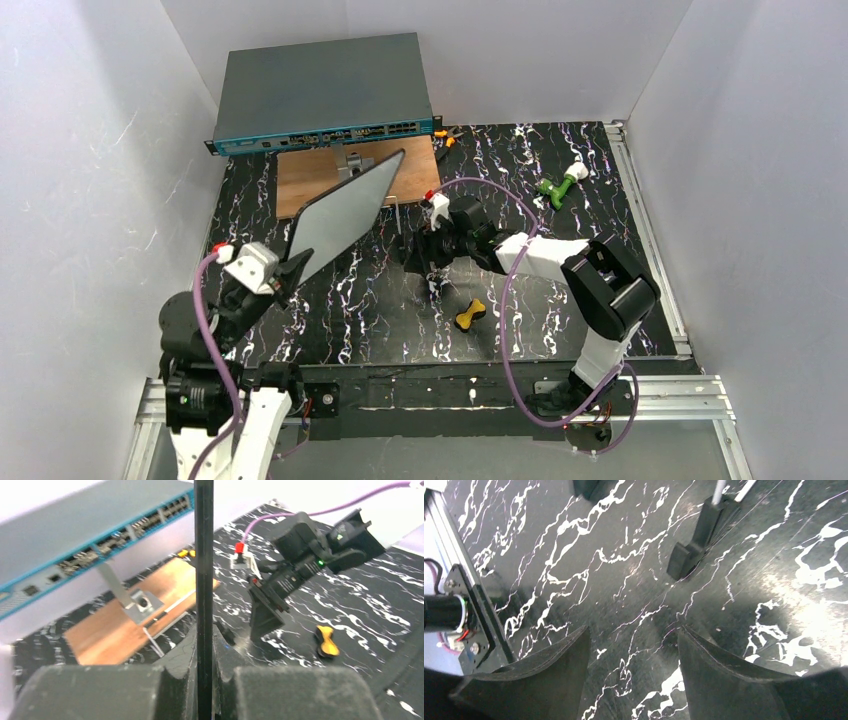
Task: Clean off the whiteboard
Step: Move the whiteboard stand to the center of the board.
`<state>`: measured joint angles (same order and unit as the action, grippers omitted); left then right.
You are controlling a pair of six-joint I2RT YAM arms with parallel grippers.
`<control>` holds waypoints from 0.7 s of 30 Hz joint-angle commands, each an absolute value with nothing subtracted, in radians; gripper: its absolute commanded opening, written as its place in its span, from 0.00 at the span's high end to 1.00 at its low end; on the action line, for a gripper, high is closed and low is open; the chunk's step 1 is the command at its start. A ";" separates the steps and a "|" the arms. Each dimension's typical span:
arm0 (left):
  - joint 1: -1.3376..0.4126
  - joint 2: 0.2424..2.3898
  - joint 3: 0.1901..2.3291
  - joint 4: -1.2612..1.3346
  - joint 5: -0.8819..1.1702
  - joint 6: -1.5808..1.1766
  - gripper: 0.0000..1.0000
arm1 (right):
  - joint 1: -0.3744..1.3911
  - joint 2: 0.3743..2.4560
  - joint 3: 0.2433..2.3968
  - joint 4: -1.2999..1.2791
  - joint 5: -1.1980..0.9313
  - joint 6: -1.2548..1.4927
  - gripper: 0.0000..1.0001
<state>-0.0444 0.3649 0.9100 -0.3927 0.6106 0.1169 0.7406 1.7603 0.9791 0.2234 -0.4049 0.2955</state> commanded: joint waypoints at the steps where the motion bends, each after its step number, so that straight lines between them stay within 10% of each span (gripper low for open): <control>1: -0.053 0.320 0.958 -0.400 0.418 0.166 1.00 | 0.742 1.793 1.031 0.319 -0.317 0.394 0.29; 11: -0.052 0.272 0.993 -0.408 0.394 0.153 1.00 | 0.834 2.011 1.352 0.030 0.090 0.371 0.30; 21: -0.053 0.267 0.979 -0.351 0.486 0.120 1.00 | 0.851 2.059 1.346 0.002 0.127 0.306 0.68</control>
<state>-0.0490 0.2802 0.9489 -0.4911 0.4305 0.1394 0.8509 2.0266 1.3277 0.0307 0.0704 0.3386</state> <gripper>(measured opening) 0.040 0.388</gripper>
